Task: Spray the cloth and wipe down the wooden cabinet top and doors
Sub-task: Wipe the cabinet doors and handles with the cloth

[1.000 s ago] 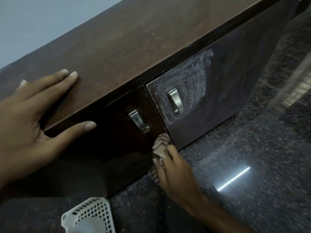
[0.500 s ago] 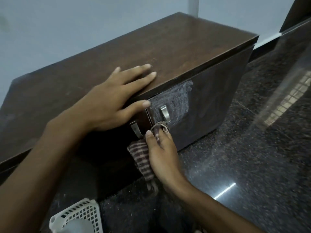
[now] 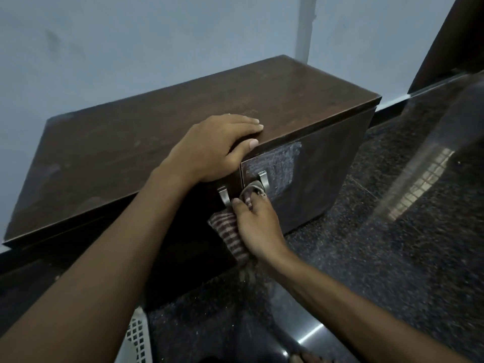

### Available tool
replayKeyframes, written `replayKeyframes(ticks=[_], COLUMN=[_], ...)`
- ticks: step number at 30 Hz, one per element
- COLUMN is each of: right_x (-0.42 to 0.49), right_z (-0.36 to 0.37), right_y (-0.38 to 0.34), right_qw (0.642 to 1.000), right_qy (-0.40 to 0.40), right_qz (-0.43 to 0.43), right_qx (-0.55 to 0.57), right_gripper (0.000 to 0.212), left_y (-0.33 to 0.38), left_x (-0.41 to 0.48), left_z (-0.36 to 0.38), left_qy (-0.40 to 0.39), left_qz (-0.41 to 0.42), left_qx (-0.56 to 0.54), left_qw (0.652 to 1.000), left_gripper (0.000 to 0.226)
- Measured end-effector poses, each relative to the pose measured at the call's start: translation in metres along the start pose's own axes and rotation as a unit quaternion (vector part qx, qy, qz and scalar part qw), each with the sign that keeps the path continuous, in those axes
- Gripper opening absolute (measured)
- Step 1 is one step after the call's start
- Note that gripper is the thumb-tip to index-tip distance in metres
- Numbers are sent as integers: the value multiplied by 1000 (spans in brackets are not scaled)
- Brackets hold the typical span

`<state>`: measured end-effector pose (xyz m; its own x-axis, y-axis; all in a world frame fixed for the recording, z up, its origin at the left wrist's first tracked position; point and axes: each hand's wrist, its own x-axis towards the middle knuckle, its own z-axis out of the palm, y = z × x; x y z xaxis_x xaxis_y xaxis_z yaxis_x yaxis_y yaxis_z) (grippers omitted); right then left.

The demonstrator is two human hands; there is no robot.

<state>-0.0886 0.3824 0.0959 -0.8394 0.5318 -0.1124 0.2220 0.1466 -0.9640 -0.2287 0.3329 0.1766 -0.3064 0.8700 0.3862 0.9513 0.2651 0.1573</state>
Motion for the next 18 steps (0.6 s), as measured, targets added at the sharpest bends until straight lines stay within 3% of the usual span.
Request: replayKeyframes(ticks=[4, 11, 15, 18], right_x=[9, 19, 20, 15], right_z=[-13, -45, -50, -45], right_y=[-30, -74, -74, -46], right_qw=[995, 987, 987, 991], right_qy=[-41, -134, -154, -128], right_qz=[48, 80, 33, -26], right_qx=[81, 29, 35, -29], right_gripper=[20, 16, 11, 14], left_y=[4, 12, 10, 15], left_x=[-3, -6, -1, -1], left_z=[-2, -9, -9, -8], left_qy=[30, 34, 31, 21], left_qz=[-2, -25, -50, -45], left_qx=[28, 26, 14, 26], left_qw=[999, 999, 998, 998], left_gripper=[38, 37, 39, 39])
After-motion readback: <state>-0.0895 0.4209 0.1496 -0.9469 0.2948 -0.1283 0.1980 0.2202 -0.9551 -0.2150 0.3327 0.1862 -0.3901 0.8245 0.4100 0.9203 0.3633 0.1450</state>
